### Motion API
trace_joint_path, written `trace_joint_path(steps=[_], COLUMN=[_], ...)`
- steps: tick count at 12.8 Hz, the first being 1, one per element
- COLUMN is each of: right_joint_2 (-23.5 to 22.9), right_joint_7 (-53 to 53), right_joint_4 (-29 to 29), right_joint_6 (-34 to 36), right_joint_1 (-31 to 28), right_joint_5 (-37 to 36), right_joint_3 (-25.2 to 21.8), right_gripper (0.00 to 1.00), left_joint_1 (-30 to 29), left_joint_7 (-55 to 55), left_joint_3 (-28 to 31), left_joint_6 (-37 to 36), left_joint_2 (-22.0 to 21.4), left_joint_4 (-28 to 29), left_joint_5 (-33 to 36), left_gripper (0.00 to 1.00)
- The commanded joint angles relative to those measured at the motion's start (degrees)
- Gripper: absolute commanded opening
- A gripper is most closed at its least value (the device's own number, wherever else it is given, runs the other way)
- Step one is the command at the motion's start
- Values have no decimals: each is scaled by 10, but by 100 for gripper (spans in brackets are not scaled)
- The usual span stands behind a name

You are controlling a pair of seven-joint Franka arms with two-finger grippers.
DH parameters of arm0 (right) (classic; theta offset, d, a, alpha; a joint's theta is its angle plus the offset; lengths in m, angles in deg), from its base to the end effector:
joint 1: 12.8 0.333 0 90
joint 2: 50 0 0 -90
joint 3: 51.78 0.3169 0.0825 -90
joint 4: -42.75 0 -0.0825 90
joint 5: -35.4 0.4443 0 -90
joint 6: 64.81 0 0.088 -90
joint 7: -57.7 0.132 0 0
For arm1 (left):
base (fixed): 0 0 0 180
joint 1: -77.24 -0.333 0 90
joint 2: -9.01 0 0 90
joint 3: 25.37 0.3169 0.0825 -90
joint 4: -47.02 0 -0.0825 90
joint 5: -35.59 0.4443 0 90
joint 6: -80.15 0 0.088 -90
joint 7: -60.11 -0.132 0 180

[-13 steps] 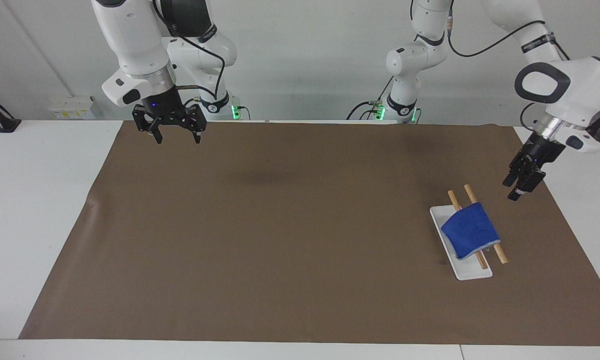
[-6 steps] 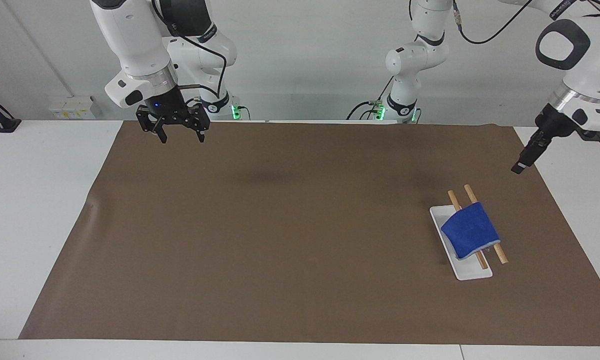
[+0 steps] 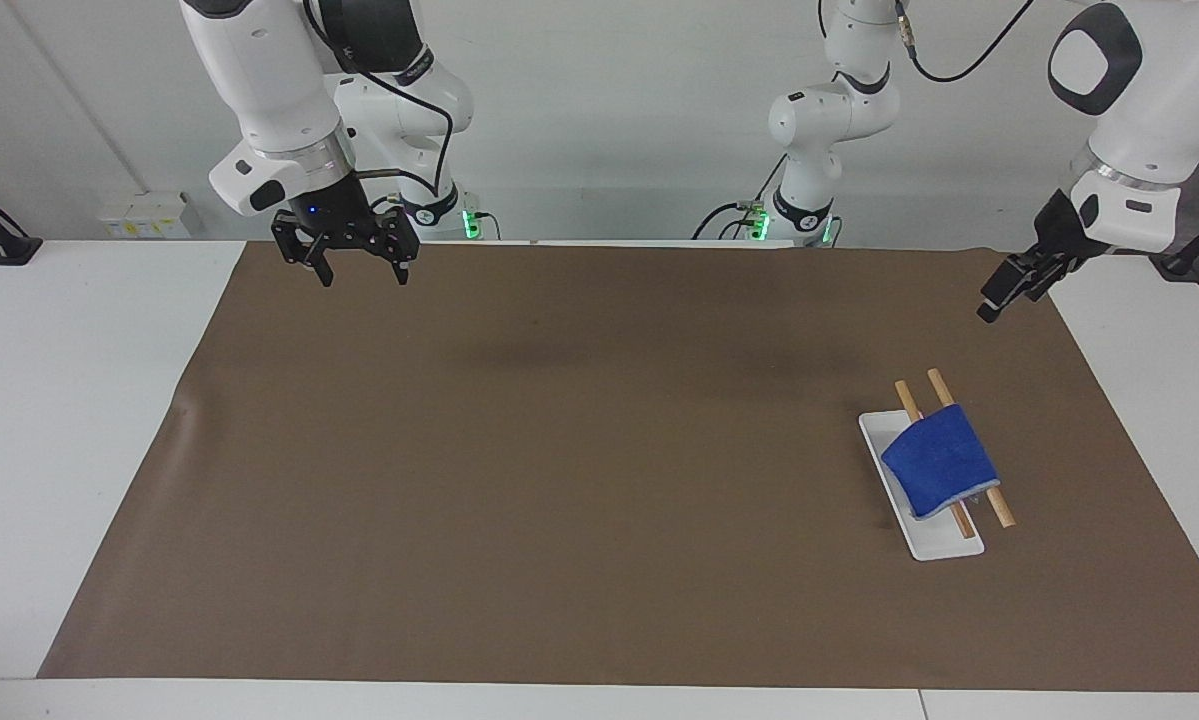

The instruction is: Right arm passes towel to left arm to hang

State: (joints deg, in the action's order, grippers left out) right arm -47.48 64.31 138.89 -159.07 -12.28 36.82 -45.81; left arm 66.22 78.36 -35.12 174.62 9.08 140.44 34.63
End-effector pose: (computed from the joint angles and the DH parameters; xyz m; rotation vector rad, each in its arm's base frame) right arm 0.6023 0.0727 0.5764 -3.1203 0.0060 -0.0134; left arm 0.6215 0.0117 0.5747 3.0767 0.5311 0.0225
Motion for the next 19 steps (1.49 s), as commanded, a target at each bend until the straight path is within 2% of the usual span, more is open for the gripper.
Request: trace_joint_path(steps=[1,4,6,8,11,19], right_joint_2=[5,4,4,4,3,3], right_joint_7=[-14,-12,-13,-13,-14,-14], right_joint_4=[5,4,4,4,2,3], right_joint_6=[-2,-2,-3,-4,-6,-10], right_joint_1=[-2,-2,-5,-5,-2,-2], right_joint_5=[-12,-10,-3,-1,-2,-2], right_joint_3=[1,1,1,1,1,1], right_gripper=[100,100,100,100,100,100], left_joint_1=[19,18,17,14,14,13], left_joint_7=[-53,-130,-155,-160,-159,-153], left_joint_3=[3,3,3,3,4,6], left_joint_6=[-62,-125,-125,-104,-61,-60], left_joint_2=[32,66,66,63,49,48], left_joint_4=[-65,-136,-136,-130,-92,-90], left_joint_5=[26,53,54,47,46,46], left_gripper=[90,91,93,100,100,100])
